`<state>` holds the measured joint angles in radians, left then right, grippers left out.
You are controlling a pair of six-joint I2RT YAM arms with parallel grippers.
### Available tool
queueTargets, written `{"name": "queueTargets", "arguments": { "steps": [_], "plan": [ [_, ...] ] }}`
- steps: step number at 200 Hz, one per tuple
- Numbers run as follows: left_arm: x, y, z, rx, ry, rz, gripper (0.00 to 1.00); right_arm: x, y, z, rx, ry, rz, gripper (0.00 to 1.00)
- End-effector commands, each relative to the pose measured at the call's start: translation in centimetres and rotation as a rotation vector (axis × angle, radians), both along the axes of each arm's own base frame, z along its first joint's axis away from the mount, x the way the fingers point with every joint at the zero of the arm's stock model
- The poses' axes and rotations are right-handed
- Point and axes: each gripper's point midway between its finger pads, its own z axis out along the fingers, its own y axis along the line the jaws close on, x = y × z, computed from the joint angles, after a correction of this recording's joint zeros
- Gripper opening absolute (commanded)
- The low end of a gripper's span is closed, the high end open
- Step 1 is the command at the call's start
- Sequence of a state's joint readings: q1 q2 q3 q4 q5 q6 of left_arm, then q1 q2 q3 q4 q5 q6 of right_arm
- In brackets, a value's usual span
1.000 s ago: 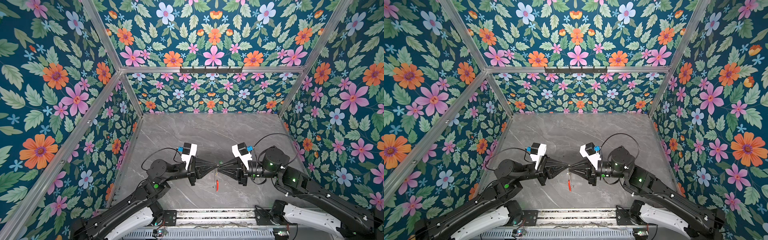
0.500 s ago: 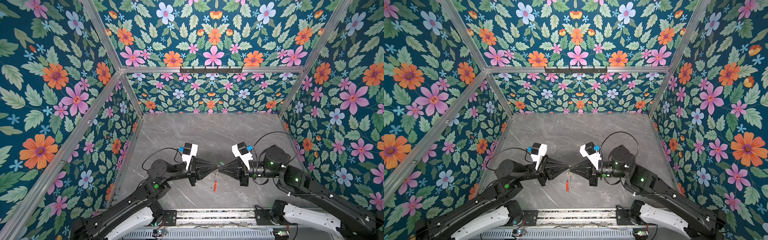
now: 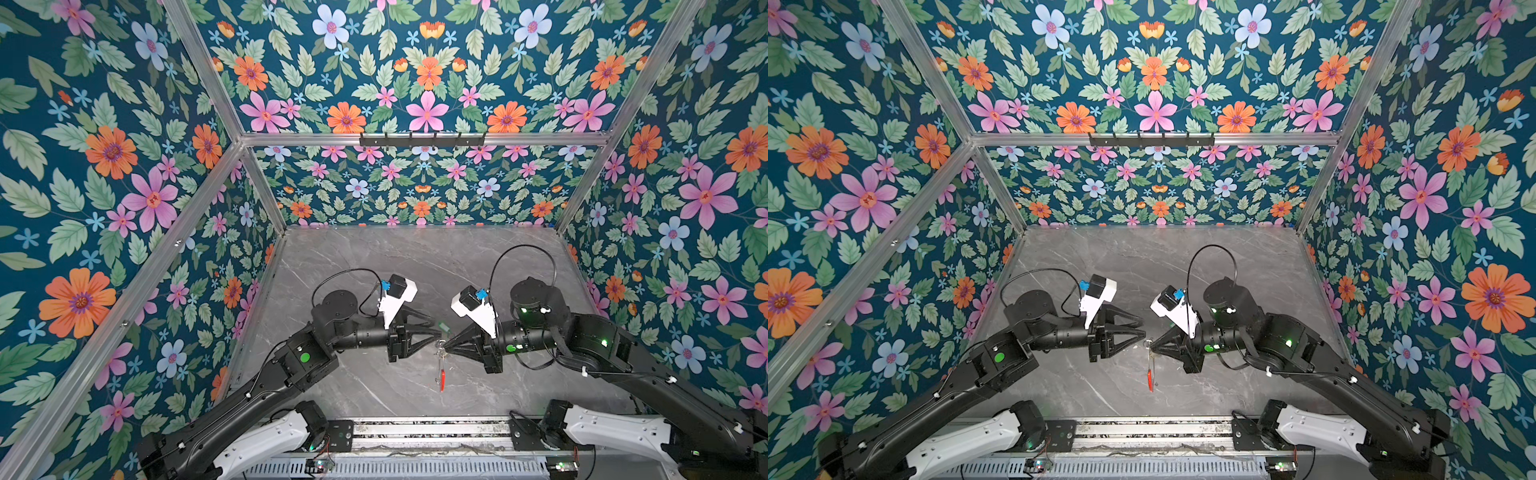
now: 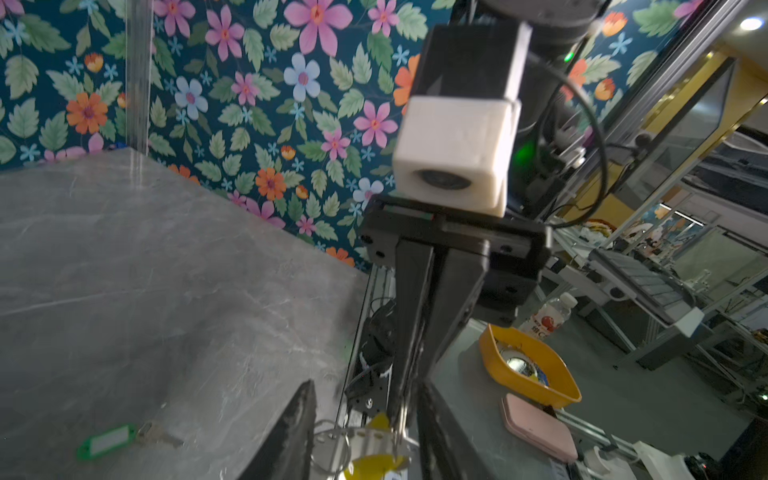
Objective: Remove the keys from the keyring
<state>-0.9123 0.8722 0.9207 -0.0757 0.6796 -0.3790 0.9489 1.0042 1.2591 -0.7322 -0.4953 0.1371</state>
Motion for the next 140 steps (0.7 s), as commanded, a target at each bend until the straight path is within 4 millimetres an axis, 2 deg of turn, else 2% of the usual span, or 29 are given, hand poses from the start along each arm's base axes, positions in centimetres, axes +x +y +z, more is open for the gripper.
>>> {"name": "queueTargets", "arguments": {
  "steps": [1,45,101,140],
  "plan": [
    [-0.8,-0.1,-1.4,0.070,0.000,-0.059,0.38,0.0,-0.9,-1.5,-0.101,0.017,-0.009,0.00],
    [-1.5,-0.7,-1.6,0.066,0.022,-0.124,0.33,0.3,-0.8,-1.6,-0.131,0.028,-0.016,0.00],
    [-1.9,-1.2,-1.8,0.059,0.053,-0.172,0.33,0.4,-0.7,-1.5,-0.137,0.032,-0.014,0.00],
    [-1.9,-1.5,-2.0,0.063,0.063,-0.185,0.24,0.4,-0.7,-1.4,-0.136,0.027,-0.016,0.00]
  ]
}}
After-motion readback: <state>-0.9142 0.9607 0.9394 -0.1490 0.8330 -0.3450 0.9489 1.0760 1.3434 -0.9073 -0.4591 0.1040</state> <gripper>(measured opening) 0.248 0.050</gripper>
